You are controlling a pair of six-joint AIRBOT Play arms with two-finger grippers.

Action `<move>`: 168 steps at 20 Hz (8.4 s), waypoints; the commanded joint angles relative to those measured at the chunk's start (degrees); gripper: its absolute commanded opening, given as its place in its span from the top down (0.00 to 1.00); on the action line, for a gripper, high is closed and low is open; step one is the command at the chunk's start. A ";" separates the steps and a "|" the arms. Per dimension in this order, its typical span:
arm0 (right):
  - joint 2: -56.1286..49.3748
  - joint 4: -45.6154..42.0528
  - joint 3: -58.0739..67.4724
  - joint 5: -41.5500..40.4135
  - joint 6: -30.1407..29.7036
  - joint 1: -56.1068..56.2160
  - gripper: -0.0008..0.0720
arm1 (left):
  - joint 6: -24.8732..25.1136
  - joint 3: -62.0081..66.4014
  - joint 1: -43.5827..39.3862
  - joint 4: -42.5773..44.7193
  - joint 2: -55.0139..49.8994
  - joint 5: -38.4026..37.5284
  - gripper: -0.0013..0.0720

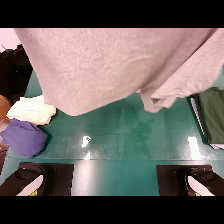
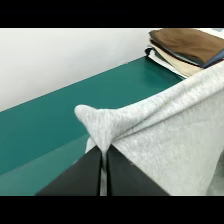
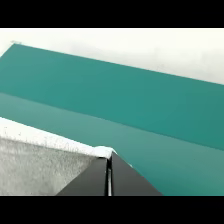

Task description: Fold the shirts.

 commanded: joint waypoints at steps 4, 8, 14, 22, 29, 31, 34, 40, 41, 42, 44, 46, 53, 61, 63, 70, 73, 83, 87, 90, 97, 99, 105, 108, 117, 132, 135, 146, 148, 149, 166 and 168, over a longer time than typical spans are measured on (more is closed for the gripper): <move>-9.05 0.09 3.28 6.19 1.18 -0.02 0.97 | -0.04 -5.03 0.04 0.39 -4.50 -4.15 0.95; -22.77 3.56 1.64 13.14 1.07 -0.02 0.97 | -0.17 -19.32 0.04 1.33 -12.20 -1.49 0.95; -38.25 4.42 -9.35 3.15 -0.48 -0.15 0.97 | -0.04 -28.52 0.04 2.54 -29.53 11.52 0.95; -46.90 4.33 -0.35 6.45 -1.86 -3.17 0.44 | 0.04 -28.39 0.04 3.87 -33.62 12.85 0.95; -47.06 19.17 -13.70 5.31 -3.93 -16.20 0.44 | 0.00 -28.39 0.04 4.28 -33.62 11.93 0.95; -49.11 24.50 -16.48 3.67 -5.46 -17.18 0.44 | -0.02 -28.39 0.04 4.26 -33.62 11.96 0.95; -52.00 26.91 -16.90 1.73 -5.62 -16.17 0.44 | -0.07 -28.39 0.04 4.26 -33.62 11.96 0.95; -53.16 26.53 -16.90 -1.60 -6.36 -14.19 0.80 | -1.18 -28.39 0.04 4.24 -33.62 11.82 0.95; -53.02 26.62 -16.90 -1.81 -6.93 -13.99 0.97 | -1.77 -28.39 0.04 4.22 -33.62 11.80 0.95; -52.63 26.67 -16.92 -1.73 -6.95 -13.86 0.97 | -2.67 -28.39 0.04 4.31 -33.35 11.72 0.95; -49.24 26.34 -16.87 -2.23 -8.33 -13.49 0.97 | -3.02 -27.76 0.07 4.96 -30.97 11.54 0.95; -42.56 26.21 -15.96 -3.69 -10.88 -13.94 0.97 | -3.08 -25.05 0.04 8.57 -26.25 11.58 0.95; -18.60 21.20 4.61 2.89 -12.85 -15.82 0.97 | -3.02 -9.31 0.04 13.70 -3.19 11.43 0.95; 0.57 10.58 4.17 3.87 -8.22 -15.85 0.97 | -6.03 -5.49 0.04 13.51 12.50 9.31 0.95; 2.89 8.07 2.51 3.08 -7.23 -15.87 0.97 | -6.49 -5.38 0.04 13.46 12.81 7.17 0.95; -1.25 7.43 2.51 7.06 -2.16 -15.85 0.97 | -9.05 -10.67 0.04 13.55 6.40 -9.68 0.95; -11.08 7.43 2.49 17.64 0.20 -15.74 0.97 | -9.07 -21.55 0.04 13.29 0.15 -9.31 0.95; -41.97 13.40 -7.91 11.04 -3.39 -15.80 0.97 | -9.64 -36.65 0.04 13.29 -29.49 22.62 0.95; -44.15 15.04 -4.46 4.81 -3.43 -15.80 0.84 | -9.64 -32.04 0.07 13.35 -32.09 23.45 0.77; -43.74 14.91 1.22 9.46 -3.45 -16.74 0.44 | -9.70 -25.88 1.86 13.64 -32.06 13.00 0.23; -28.87 14.95 -13.53 14.51 -4.48 -19.19 0.46 | -10.16 -38.23 7.76 12.39 -23.08 -3.45 0.23; -23.82 14.95 -19.65 13.20 -4.48 -19.12 0.46 | -10.14 -46.51 7.76 8.15 -19.82 -1.99 0.23; -13.07 14.97 -32.22 6.69 -4.48 -19.15 0.46 | -8.72 -61.77 7.69 -1.86 -17.33 6.23 0.23; -10.51 14.97 -35.69 6.05 -4.46 -19.19 0.46 | -6.88 -64.39 7.69 -6.60 -17.33 11.28 0.23; -9.31 14.27 -37.35 8.70 -4.42 -19.69 0.46 | -6.99 -64.76 7.72 -10.19 -18.97 19.41 0.95; -9.92 19.65 -71.38 1.27 -7.32 -35.32 0.37 | -7.06 -60.13 7.72 -6.19 -10.05 12.92 0.95; -13.40 20.09 -73.16 -2.03 -7.34 -30.93 0.37 | -7.08 -60.13 7.69 -6.19 -10.05 12.87 0.95; -3.32 20.48 -48.46 -3.21 -8.04 -21.29 0.97 | -9.20 -40.76 7.76 4.31 0.72 2.69 0.95; 2.01 20.41 -36.74 -3.69 -8.02 -21.29 0.97 | -9.20 -30.18 7.76 5.77 3.39 0.26 0.95; 3.82 20.35 -31.12 -3.87 -8.00 -21.29 0.97 | -9.18 -24.09 7.76 5.99 4.11 -0.98 0.95; -4.44 7.41 8.76 15.50 -0.39 -20.44 0.97 | -12.37 -2.08 7.76 4.17 3.72 -12.92 0.95; -8.20 7.26 2.05 15.80 -0.37 -17.97 0.97 | -12.44 -12.85 7.76 4.20 2.03 -11.98 0.95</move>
